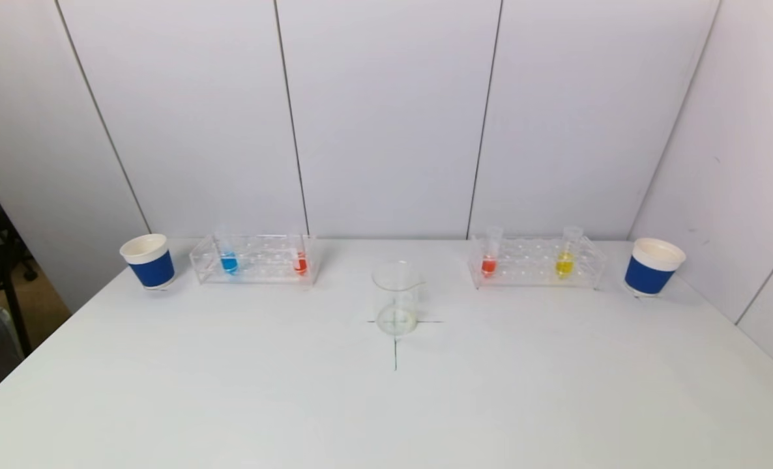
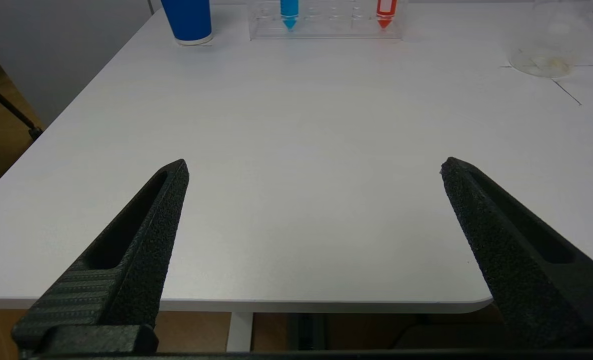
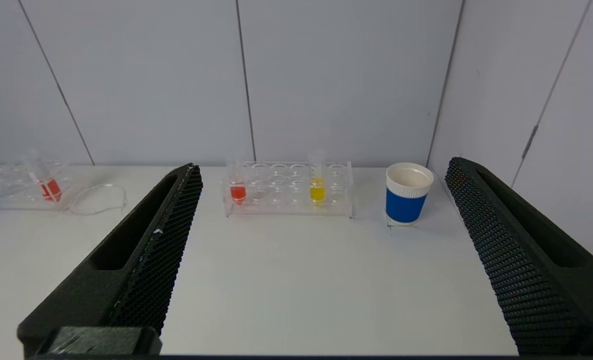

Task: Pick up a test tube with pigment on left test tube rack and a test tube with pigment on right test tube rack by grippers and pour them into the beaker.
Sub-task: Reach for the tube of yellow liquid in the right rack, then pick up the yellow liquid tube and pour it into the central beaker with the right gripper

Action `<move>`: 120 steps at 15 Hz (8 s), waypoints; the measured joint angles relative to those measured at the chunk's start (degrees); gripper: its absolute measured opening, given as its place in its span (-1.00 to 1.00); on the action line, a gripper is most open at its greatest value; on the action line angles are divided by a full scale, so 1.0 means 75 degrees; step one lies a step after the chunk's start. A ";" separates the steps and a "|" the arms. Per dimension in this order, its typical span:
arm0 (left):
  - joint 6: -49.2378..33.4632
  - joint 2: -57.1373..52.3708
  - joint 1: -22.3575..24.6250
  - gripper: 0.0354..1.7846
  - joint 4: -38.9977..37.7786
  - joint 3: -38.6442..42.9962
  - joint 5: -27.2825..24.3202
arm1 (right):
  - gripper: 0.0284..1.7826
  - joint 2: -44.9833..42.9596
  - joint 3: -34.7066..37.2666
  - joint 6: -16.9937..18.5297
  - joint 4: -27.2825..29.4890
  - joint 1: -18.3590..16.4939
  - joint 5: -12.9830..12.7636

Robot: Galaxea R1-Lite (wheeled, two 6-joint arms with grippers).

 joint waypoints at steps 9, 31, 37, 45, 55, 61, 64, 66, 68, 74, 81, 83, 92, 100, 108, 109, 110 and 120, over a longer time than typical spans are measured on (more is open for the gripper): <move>0.0000 0.0000 0.0000 0.98 0.0000 0.0000 0.0000 | 0.99 0.3124 -0.0055 0.0062 -0.2506 0.0291 -0.0039; 0.0000 0.0000 0.0000 0.98 0.0000 0.0003 0.0000 | 0.99 1.0445 0.0845 0.0094 -1.0832 0.0883 -0.1232; 0.0000 0.0000 0.0000 0.98 0.0000 0.0003 0.0000 | 0.99 1.1199 0.0382 0.0098 -1.0838 0.0891 -0.1450; 0.0000 0.0000 0.0000 0.98 0.0000 0.0003 0.0000 | 0.99 1.1903 -0.0268 0.0085 -1.0838 0.0772 -0.1471; 0.0003 0.0000 0.0000 0.98 -0.0003 0.0003 -0.0003 | 0.99 1.2701 -0.1057 0.0065 -1.0838 0.0536 -0.1453; 0.0003 0.0000 0.0000 0.98 0.0003 0.0000 0.0000 | 0.99 1.2916 -0.1338 0.0039 -1.0838 0.0479 -0.1453; 0.0000 0.0000 0.0000 0.98 0.0003 0.0000 -0.0003 | 0.99 1.2972 -0.1427 0.0039 -1.0841 0.0468 -0.1456; 0.0000 0.0000 0.0000 0.98 0.0000 0.0000 -0.0003 | 0.99 1.2989 -0.1482 0.0036 -1.0841 0.0460 -0.1456; 0.0000 0.0000 0.0000 0.98 0.0000 0.0000 -0.0003 | 0.99 1.3010 -0.1538 0.0028 -1.0838 0.0457 -0.1458; 0.0003 0.0000 0.0000 0.98 -0.0003 0.0000 0.0000 | 0.99 1.3197 -0.1856 0.0000 -1.0786 0.0457 -0.1456; 0.0003 0.0000 0.0000 0.98 -0.0003 0.0000 0.0000 | 0.99 1.3385 -0.2074 -0.0020 -1.0759 0.0468 -0.1458; 0.0000 0.0000 0.0000 0.98 0.0000 0.0000 -0.0003 | 0.99 1.3411 -0.2136 -0.0023 -1.0651 0.0475 -0.1450; 0.0000 0.0000 0.0000 0.98 0.0003 0.0000 -0.0003 | 0.99 1.3562 -0.2352 -0.0023 -1.0596 0.0466 -0.1458; 0.0003 0.0000 0.0000 0.98 0.0000 0.0000 -0.0003 | 0.99 1.3606 -0.2409 -0.0020 -1.0549 0.0466 -0.1456; 0.0000 0.0000 0.0000 0.98 0.0003 0.0000 -0.0003 | 0.82 1.3645 -0.2500 -0.0020 -1.0544 0.0457 -0.1471; 0.0003 0.0000 0.0000 0.98 0.0000 0.0000 0.0000 | 0.71 1.3647 -0.2500 -0.0020 -1.0541 0.0457 -0.1471; 0.0003 0.0000 0.0000 0.98 -0.0003 0.0000 0.0000 | 0.57 1.3650 -0.2500 -0.0020 -1.0541 0.0457 -0.1468; 0.0003 0.0000 0.0000 0.98 0.0000 0.0000 0.0002 | -0.50 1.3668 -0.2506 -0.0034 -1.0544 0.0434 -0.1468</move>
